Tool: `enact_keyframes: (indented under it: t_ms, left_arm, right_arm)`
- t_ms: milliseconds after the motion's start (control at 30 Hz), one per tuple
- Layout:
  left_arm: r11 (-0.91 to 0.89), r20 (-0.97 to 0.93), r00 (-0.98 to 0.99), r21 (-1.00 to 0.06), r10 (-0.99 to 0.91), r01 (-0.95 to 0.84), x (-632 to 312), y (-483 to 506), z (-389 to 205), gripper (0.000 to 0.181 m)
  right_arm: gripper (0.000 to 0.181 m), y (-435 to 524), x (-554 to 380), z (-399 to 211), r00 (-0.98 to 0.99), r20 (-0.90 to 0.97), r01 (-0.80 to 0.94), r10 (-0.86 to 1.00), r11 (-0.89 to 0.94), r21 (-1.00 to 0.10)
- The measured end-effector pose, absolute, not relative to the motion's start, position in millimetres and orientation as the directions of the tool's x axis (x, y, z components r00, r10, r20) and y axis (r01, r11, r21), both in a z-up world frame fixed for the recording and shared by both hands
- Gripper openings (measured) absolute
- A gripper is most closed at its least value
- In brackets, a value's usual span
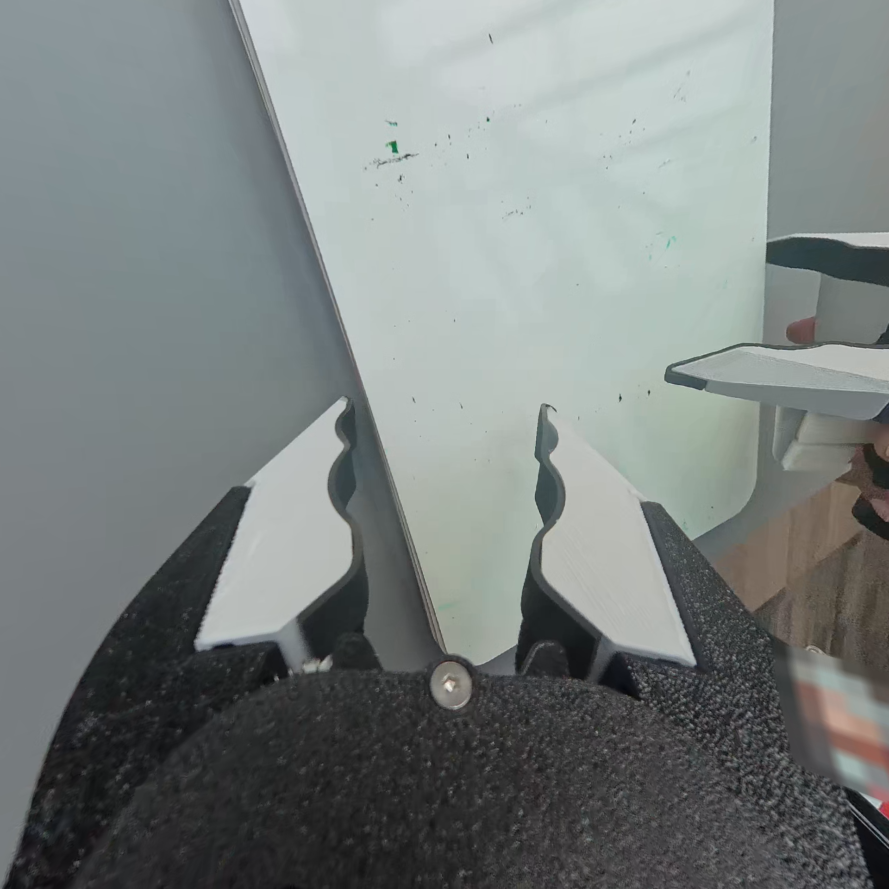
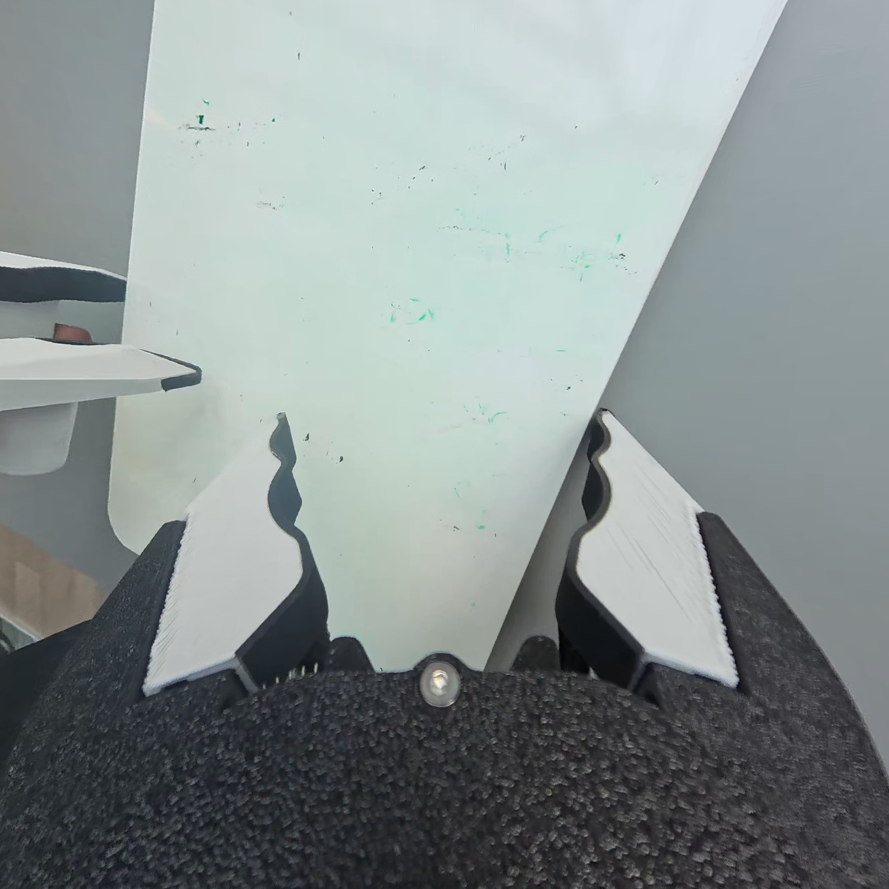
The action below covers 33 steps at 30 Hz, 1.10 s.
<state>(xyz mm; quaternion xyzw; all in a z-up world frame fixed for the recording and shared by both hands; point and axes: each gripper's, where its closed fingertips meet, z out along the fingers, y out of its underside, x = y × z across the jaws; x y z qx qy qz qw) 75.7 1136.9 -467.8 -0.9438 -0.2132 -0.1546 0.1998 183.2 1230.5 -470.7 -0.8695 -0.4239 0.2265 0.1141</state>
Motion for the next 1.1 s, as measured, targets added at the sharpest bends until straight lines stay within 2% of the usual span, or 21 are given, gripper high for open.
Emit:
enact_keyframes:
  t_ms: [100,200,267,333,400,467,500,533,733,933,1000,1100]
  left_arm:
    - [-0.747,0.431,0.826,-0.396,0.362,0.534,64.9,1132.8,-442.0,0.078]
    - [-0.620,0.450,0.809,-0.526,0.377,0.582,48.6,1120.4,-400.5,0.077]
    - [-0.531,0.438,0.805,-0.605,0.400,0.593,35.8,1107.7,-373.1,0.071]
    - [-0.452,0.407,0.804,-0.674,0.434,0.585,22.3,1093.2,-348.8,0.057]
    - [-0.375,0.392,0.799,-0.729,0.456,0.572,9.8,1080.5,-325.7,0.036]
    - [-0.296,0.384,0.787,-0.775,0.483,0.559,-5.6,1068.9,-304.4,0.012]
    - [-0.269,0.374,0.783,-0.792,0.497,0.548,-14.4,1063.5,-296.6,0.006]
    - [-0.248,0.363,0.784,-0.809,0.504,0.533,-23.1,1058.7,-289.9,0.000]
    - [-0.242,0.319,0.796,-0.837,0.515,0.491,-81.3,1038.5,-285.5,0.000]
    - [-0.300,0.295,0.835,-0.835,0.464,0.462,-151.1,1015.0,-310.0,0.010]
    - [-0.349,0.274,0.859,-0.827,0.433,0.440,-176.9,1001.9,-320.0,0.018]
    - [-0.403,0.232,0.885,-0.823,0.403,0.399,-220.3,973.7,-327.2,0.034]
  right_arm:
    - [0.120,1239.3,186.4,-454.7,0.532,-0.318,0.640,0.785,-0.619,-0.455]
    - [0.115,1243.9,194.2,-425.7,0.478,-0.296,0.616,0.827,-0.556,-0.558]
    - [0.110,1244.0,202.2,-401.2,0.452,-0.278,0.588,0.848,-0.517,-0.622]
    - [0.100,1241.6,212.3,-377.4,0.442,-0.270,0.547,0.856,-0.496,-0.675]
    - [0.073,1233.6,220.7,-354.3,0.416,-0.278,0.500,0.866,-0.473,-0.725]
    - [0.021,1220.8,225.4,-336.0,0.377,-0.296,0.463,0.878,-0.455,-0.760]
    - [0.002,1214.9,226.3,-331.3,0.370,-0.299,0.456,0.880,-0.452,-0.767]
    - [0.000,1209.2,224.6,-327.3,0.360,-0.294,0.449,0.885,-0.441,-0.777]
    - [0.004,1178.8,165.8,-323.7,0.330,-0.261,0.457,0.907,-0.396,-0.796]
    - [0.058,1176.0,35.3,-349.9,0.379,-0.176,0.494,0.908,-0.360,-0.792]
    - [0.075,1190.1,-17.3,-360.6,0.431,-0.141,0.497,0.891,-0.365,-0.787]
    - [0.090,1221.8,-99.7,-382.4,0.505,-0.103,0.503,0.857,-0.389,-0.772]
